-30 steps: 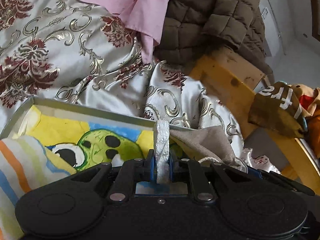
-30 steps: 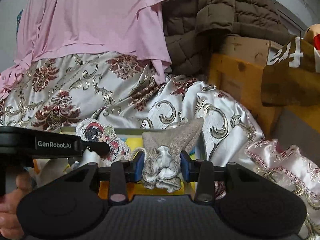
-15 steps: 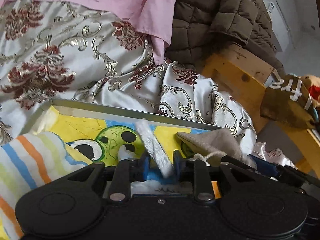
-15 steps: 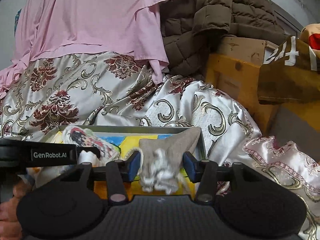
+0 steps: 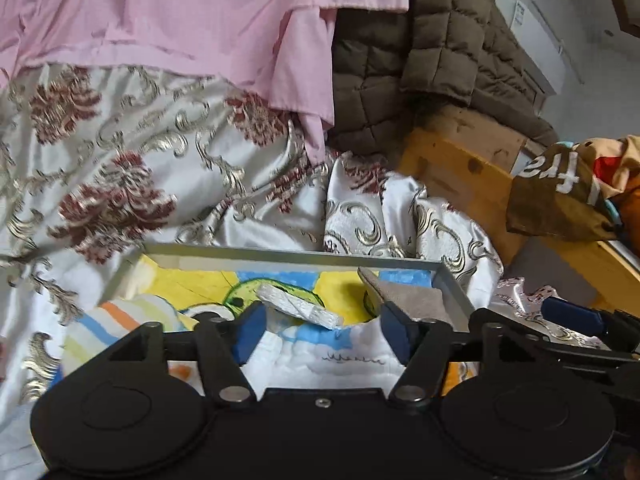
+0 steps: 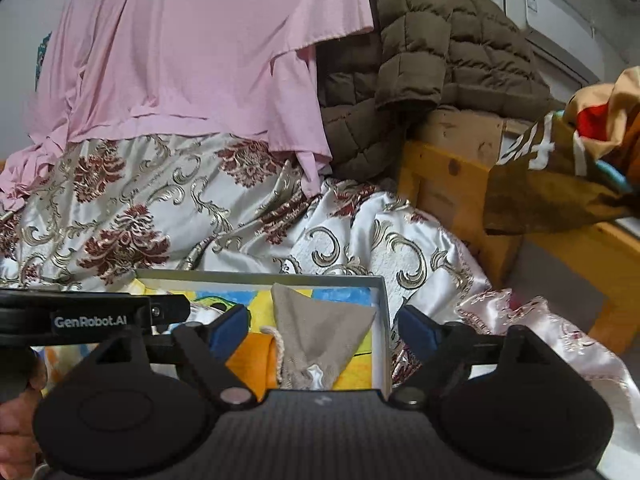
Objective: Organize soft objects
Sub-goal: 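Lower both held items into the frog tray and open both tools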
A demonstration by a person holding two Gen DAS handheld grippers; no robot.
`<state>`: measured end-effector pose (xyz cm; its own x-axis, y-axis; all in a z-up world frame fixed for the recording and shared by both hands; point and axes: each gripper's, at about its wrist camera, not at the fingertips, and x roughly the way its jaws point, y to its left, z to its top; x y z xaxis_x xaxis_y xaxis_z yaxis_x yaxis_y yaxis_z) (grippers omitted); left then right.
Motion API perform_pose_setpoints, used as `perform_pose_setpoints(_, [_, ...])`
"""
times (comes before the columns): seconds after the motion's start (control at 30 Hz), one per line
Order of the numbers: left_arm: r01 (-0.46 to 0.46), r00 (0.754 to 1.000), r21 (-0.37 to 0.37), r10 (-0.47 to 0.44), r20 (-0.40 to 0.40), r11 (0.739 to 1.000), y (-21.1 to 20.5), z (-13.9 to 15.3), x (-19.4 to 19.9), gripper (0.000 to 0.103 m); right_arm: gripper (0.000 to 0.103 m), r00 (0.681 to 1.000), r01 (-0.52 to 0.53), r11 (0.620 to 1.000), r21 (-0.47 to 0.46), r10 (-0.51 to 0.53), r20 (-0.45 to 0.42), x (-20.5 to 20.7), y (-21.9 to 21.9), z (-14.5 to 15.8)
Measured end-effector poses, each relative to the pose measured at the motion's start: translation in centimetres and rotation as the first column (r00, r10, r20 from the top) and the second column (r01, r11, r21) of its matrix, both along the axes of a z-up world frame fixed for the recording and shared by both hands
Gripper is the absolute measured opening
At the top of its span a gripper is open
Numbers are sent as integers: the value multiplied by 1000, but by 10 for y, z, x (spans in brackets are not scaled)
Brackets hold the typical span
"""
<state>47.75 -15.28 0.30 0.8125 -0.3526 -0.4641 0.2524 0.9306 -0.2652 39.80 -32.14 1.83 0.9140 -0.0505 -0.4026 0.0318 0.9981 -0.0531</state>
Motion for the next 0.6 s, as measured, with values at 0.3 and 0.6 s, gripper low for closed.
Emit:
perform_pose_setpoints(0.3, [-40, 996, 50, 36, 76, 998, 27, 23, -62, 78, 94, 999, -18, 1000, 20, 18, 31, -48, 10, 20])
perform_pose_setpoints(0.6, [-99, 992, 32, 96, 81, 995, 54, 30, -127, 89, 100, 999, -10, 996, 93, 5, 49, -103, 23, 22])
